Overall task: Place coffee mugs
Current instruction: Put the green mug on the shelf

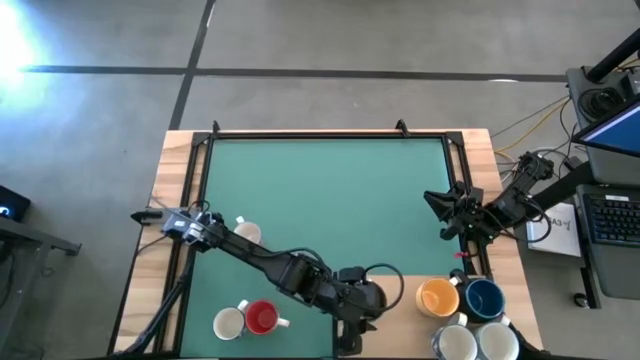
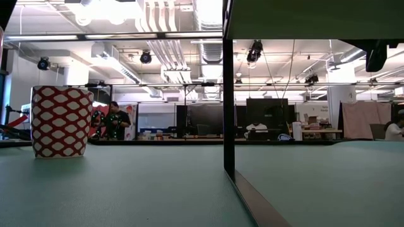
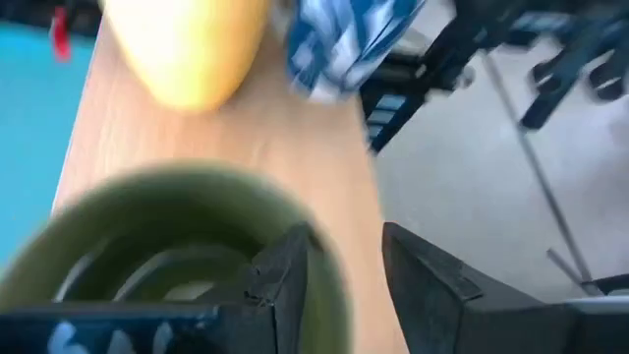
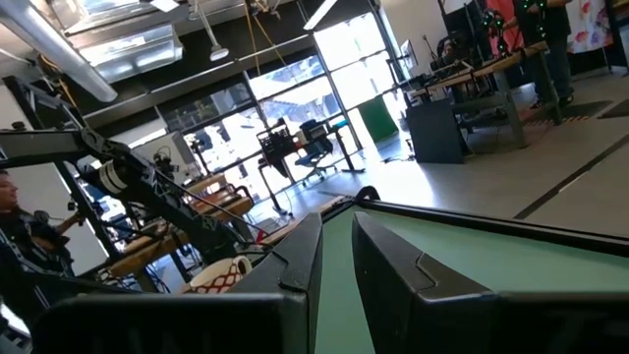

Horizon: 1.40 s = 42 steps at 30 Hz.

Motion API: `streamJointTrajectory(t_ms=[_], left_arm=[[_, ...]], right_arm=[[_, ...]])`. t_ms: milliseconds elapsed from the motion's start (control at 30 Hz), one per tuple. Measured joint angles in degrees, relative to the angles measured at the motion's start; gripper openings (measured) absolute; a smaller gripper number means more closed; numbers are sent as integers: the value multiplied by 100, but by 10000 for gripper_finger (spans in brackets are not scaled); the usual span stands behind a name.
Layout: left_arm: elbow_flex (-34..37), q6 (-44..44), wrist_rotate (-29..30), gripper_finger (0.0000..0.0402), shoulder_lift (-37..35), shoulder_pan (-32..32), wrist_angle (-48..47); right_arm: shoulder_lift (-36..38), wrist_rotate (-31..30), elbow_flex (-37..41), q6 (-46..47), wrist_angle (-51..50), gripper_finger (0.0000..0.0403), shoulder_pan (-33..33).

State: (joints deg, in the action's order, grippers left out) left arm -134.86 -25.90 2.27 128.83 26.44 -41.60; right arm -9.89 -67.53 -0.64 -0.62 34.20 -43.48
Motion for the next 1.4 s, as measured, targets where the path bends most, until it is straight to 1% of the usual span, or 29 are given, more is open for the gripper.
streamJointTrajectory(t_ms=[100, 200, 267, 433, 600, 667, 1133, 1267, 1400], left_arm=[[-7, 270, -27, 115, -97, 13, 182], [-7, 762, -45, 114, -188, 20, 202], [-7, 1230, -118, 114, -256, 20, -64], [-10, 2616, -172, 114, -367, 20, -1335], [-28, 3666, -291, 114, -406, 20, -2136], [-15, 3897, -288, 114, -371, 24, -2118], [-12, 3960, -291, 113, -362, -29, -1902], [-12, 3960, -323, 100, -362, -45, -1807], [-12, 3943, -334, 76, -362, -57, -1762]], right_arm=[[0, 0, 1, 0, -6, 50, 1], [0, 1, 0, 2, -25, 50, 0], [0, 0, 0, 0, -65, 50, 0], [0, 0, 0, 0, -83, 50, 1], [0, 0, 0, 0, -92, 50, 1], [0, 0, 0, 0, -92, 50, 0], [0, 0, 2, 0, -92, 50, 0], [0, 0, 0, -2, -92, 50, 1], [0, 0, 0, -2, -92, 50, 1]])
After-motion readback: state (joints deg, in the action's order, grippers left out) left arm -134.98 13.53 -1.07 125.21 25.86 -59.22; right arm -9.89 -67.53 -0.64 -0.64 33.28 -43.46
